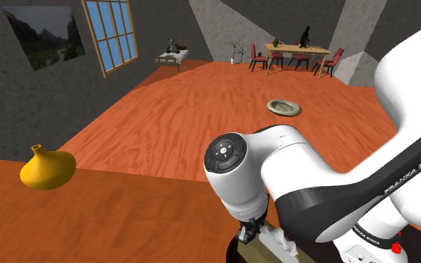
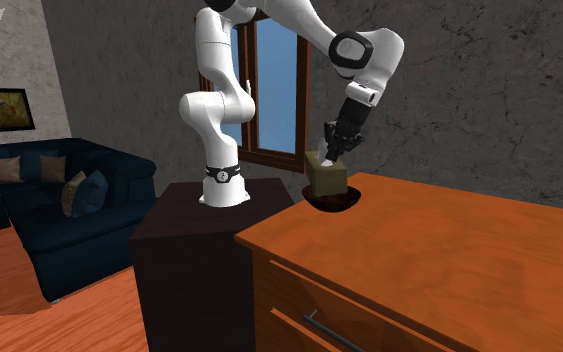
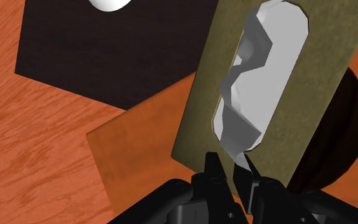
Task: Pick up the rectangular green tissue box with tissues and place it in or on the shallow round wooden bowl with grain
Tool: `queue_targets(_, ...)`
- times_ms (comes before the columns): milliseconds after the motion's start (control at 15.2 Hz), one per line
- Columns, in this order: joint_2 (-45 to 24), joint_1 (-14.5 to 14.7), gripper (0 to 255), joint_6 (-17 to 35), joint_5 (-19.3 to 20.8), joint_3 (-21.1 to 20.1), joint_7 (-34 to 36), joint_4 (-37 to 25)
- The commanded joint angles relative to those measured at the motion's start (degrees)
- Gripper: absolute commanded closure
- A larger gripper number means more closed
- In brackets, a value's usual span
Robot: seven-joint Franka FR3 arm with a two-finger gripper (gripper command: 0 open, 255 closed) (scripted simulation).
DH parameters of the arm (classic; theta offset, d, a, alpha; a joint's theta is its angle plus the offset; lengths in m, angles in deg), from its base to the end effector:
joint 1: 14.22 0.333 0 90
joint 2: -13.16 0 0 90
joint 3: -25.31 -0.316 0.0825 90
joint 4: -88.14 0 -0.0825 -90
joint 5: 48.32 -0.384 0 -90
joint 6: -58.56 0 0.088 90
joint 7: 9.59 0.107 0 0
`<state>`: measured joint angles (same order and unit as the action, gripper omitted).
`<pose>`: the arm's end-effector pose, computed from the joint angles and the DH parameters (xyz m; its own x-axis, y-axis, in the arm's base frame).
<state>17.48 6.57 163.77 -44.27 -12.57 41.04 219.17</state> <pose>0.2432 0.3890 0.3522 0.9781 0.1286 -0.1635 0.1806 -0.9153 0.3602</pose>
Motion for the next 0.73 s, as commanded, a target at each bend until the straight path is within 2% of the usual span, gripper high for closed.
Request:
queue_targets(0,-0.4,0.0,255,1.0,0.2,-0.1,0.4,0.6)
queue_targets(396,-0.5,0.0,255,1.0,0.2,-0.1,0.4,0.6)
queue_targets(462,-0.5,0.0,0,1.0,0.2,-0.1,0.4,0.6)
queue_targets(660,-0.5,0.0,0,1.0,0.2,-0.1,0.4,0.6)
